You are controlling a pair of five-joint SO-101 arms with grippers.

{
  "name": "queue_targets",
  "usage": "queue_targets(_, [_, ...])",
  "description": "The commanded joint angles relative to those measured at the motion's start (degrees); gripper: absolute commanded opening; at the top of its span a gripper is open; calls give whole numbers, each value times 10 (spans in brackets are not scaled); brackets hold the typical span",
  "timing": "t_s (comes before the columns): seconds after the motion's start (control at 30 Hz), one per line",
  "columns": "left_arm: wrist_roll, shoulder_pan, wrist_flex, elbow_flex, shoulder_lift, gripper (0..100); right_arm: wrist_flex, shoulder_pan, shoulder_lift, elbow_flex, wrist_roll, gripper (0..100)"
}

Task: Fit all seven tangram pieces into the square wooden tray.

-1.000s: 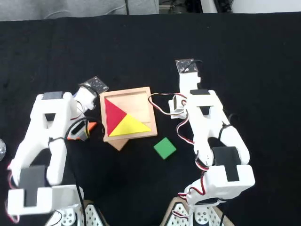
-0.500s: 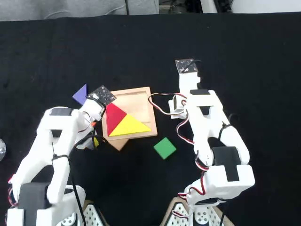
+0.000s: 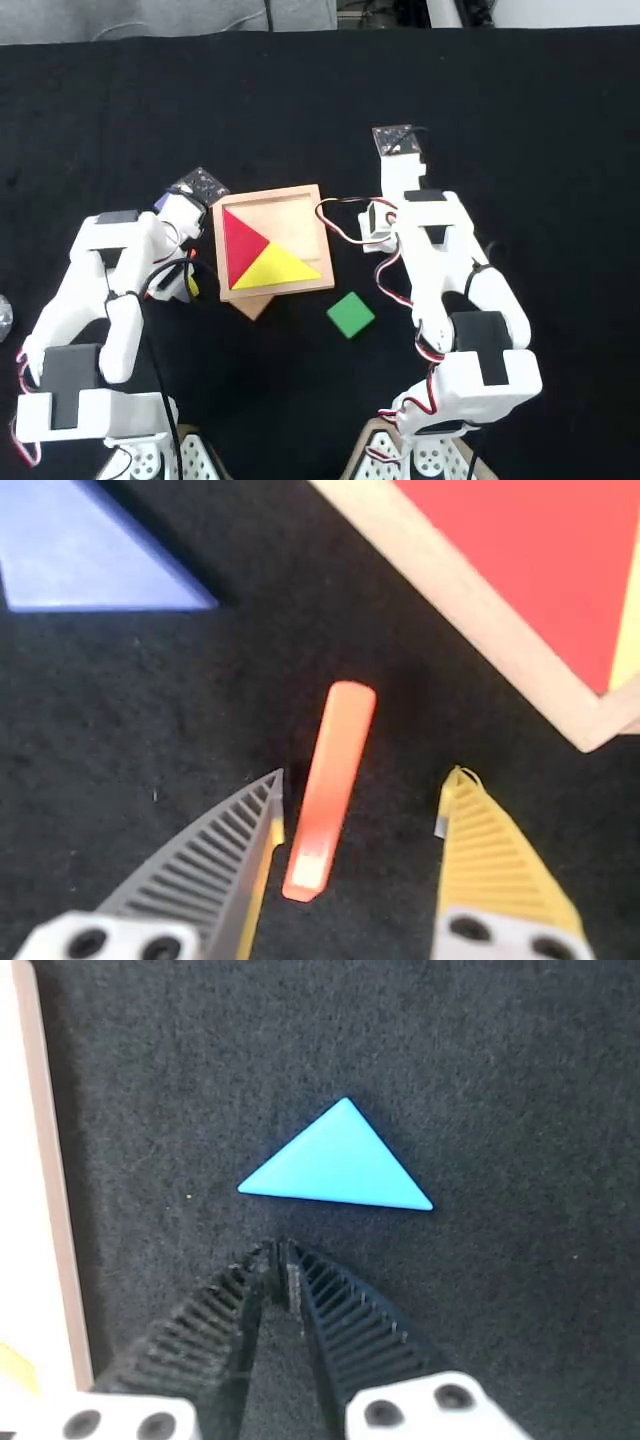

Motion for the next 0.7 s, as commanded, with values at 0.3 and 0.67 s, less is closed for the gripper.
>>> queue_targets(0.3, [-8,-10,5,-26,6,252,5,3,-1,-31,4,11])
queue_targets(0.67, [-8,-15,7,-47,6,98,4,3,-1,-31,4,11])
